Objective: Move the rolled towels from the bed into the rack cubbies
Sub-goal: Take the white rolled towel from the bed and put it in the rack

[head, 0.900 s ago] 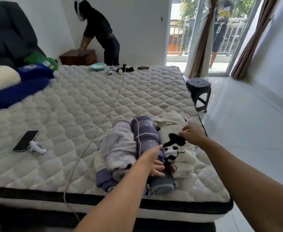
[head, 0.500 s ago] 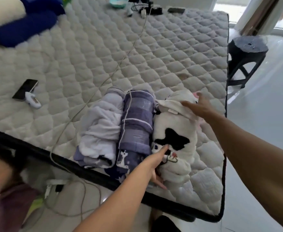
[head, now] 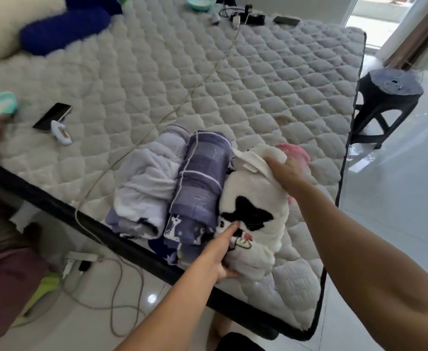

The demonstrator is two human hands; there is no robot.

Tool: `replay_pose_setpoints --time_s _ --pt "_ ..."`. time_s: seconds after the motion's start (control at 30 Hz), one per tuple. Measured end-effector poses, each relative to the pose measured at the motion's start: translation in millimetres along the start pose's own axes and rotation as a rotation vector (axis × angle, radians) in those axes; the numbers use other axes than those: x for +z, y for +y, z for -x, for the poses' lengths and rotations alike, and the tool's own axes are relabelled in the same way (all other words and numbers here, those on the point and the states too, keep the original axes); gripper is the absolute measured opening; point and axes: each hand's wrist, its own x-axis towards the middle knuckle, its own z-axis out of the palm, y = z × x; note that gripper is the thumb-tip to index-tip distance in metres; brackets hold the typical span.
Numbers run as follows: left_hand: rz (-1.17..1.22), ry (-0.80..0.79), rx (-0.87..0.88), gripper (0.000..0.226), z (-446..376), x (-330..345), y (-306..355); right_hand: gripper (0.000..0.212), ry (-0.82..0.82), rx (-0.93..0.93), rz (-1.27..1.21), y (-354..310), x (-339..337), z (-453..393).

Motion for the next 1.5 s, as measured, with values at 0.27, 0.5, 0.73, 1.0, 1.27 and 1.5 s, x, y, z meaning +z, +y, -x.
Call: replay_pose_setpoints --time_s 0.27,0.5,0.73,1.0,1.27,1.5 --pt "0.003 0.01 0.11 0.061 70.7 -34.7 -52.3 0.053 0.093 -0.192 -0.314 21.7 -9.3 122.6" --pt "0.125 0.153 0.329 0.056 155.2 -120.8 -126.5 0.074 -0.053 -0.406 -0.284 14.9 23.2 259.8" --pt "0.429 0.429 0.545 0.054 251.8 -261.5 -224.1 0.058 -0.507 -0.764 -0.174 -34.3 139.6 421.1" --pt "0.818 0.72 0.808 0.046 337.7 -400.9 -327.6 0.06 -0.974 -1.106 -0.101 -75.2 265.1 616.4" --pt "1.304 0.986 1.105 0.029 407.3 -522.1 -414.1 0.061 -1.483 -1.482 -0.089 -92.2 375.6 827.0" --pt "1.744 1.244 1.212 0.031 453.7 -580.3 -479.3 0.066 -1.91 -1.699 -0.039 -77.4 436.3 979.6"
